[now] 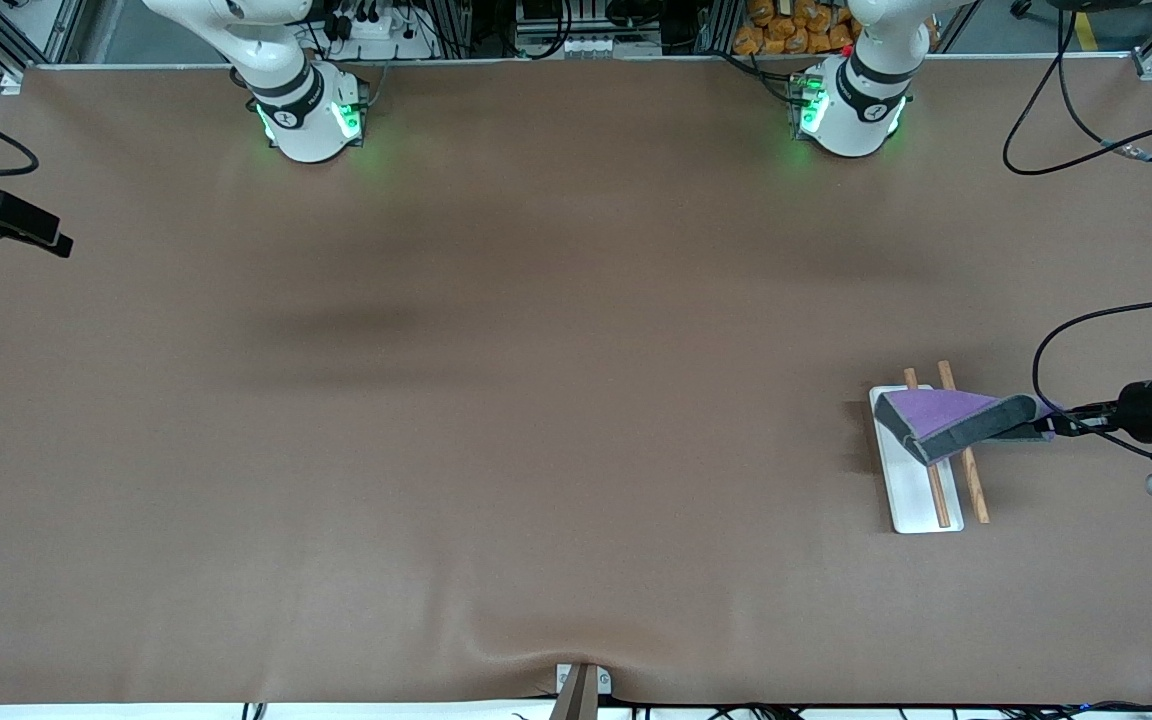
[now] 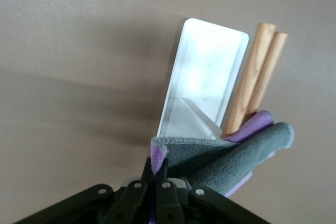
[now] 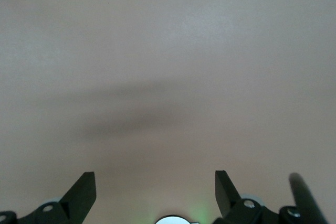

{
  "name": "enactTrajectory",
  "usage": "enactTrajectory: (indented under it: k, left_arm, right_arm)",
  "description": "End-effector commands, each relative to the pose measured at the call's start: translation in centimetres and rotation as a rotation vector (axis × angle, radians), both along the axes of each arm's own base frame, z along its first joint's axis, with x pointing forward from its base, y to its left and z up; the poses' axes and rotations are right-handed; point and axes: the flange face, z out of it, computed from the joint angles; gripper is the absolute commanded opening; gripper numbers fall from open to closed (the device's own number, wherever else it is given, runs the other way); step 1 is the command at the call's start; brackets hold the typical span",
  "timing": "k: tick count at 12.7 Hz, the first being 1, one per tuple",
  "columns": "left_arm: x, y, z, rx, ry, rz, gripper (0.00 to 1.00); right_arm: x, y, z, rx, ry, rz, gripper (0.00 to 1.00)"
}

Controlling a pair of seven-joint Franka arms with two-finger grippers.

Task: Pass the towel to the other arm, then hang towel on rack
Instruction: 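Drape the towel over the wooden dowels with the left gripper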

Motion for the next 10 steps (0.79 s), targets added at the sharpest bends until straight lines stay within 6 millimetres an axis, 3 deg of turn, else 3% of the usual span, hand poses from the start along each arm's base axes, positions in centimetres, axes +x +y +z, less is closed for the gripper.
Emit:
enactTrajectory:
  k: [1, 2, 3, 4, 5, 10]
  left_arm:
    - [0.4, 0.2, -0.9, 0.012, -0.014, -0.017, 0.00]
    - [0.5, 0.2, -1.1, 0.013, -0.014, -0.016, 0.03]
    - [0.5, 0.2, -1.3, 0.012, -0.013, -0.016, 0.24]
    - [0.5, 0.2, -1.5, 0.011, -0.011, -0.017, 0.54]
    - [0.5, 0.2, -1.5, 0.012, -0.012, -0.015, 1.00]
    - [0.5, 1.3, -1.5, 0.004, -0.053, -0.078, 1.00]
  right_arm:
    - [-0.6, 0.2, 0.5, -0.012, -0.006, -0.019, 1.00]
    - [-0.5, 0.3, 0.8, -0.011, -0.014, -0.015, 1.00]
    - [-0.4, 0.4, 0.9, -0.011, -0.020, -0.006, 1.00]
    - [-0.5, 0.6, 1.1, -0.011, -0.023, -0.001, 1.00]
    - [-0.5, 0.6, 1.3, -0.011, -0.029, -0.001, 1.00]
    - [-0.6, 0.3, 1.4, -0.013, -0.031, -0.001, 1.00]
